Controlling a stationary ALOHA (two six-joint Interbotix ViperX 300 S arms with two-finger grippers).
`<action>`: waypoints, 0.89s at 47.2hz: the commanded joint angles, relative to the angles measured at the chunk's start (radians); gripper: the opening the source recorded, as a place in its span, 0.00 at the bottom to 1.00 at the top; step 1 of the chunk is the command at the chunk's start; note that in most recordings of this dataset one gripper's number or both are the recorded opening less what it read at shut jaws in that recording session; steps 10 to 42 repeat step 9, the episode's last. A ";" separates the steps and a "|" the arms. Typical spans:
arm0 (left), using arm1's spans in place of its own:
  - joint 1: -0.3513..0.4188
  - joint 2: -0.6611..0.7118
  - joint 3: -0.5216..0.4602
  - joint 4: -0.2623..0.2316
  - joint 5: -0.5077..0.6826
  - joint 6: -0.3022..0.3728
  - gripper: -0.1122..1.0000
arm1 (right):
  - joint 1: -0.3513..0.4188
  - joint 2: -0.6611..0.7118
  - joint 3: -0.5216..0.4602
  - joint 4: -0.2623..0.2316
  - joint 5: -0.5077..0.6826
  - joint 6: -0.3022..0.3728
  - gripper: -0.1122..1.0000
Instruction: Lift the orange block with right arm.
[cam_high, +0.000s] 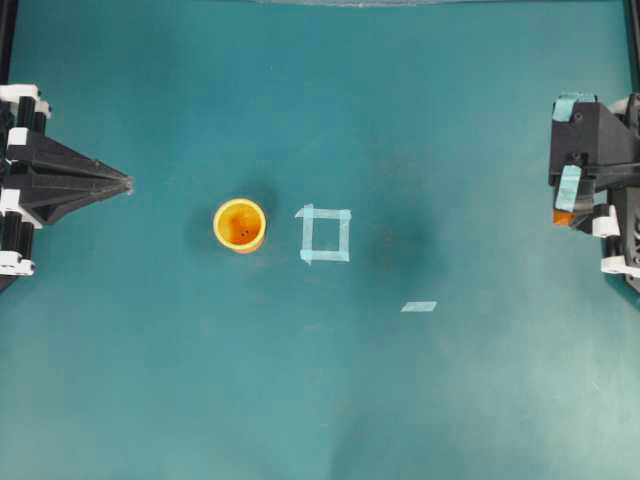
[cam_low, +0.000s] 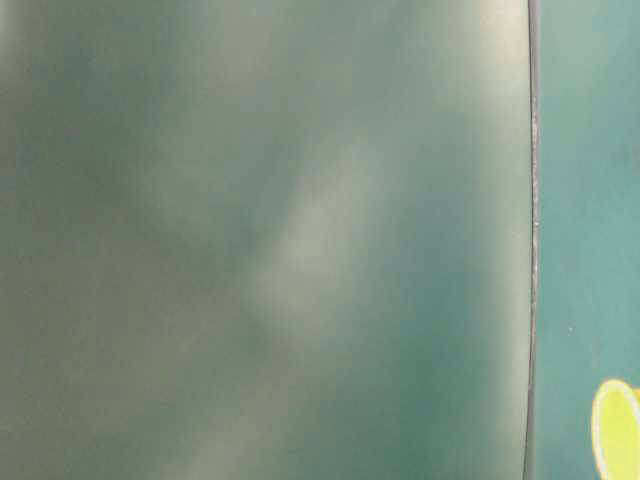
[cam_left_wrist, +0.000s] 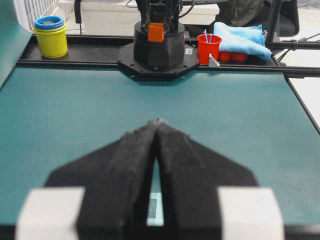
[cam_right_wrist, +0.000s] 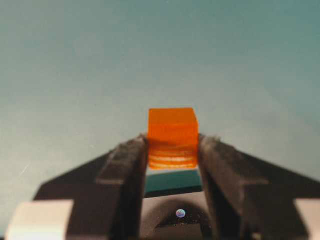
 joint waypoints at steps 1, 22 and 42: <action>0.000 0.005 -0.031 0.002 -0.005 -0.002 0.11 | -0.002 -0.003 -0.026 0.003 0.000 0.002 0.46; 0.000 0.005 -0.031 0.002 -0.005 0.000 0.11 | -0.002 -0.003 -0.026 0.003 0.000 0.002 0.46; 0.000 0.005 -0.031 0.002 -0.005 0.000 0.11 | -0.002 -0.003 -0.026 0.003 0.000 0.002 0.46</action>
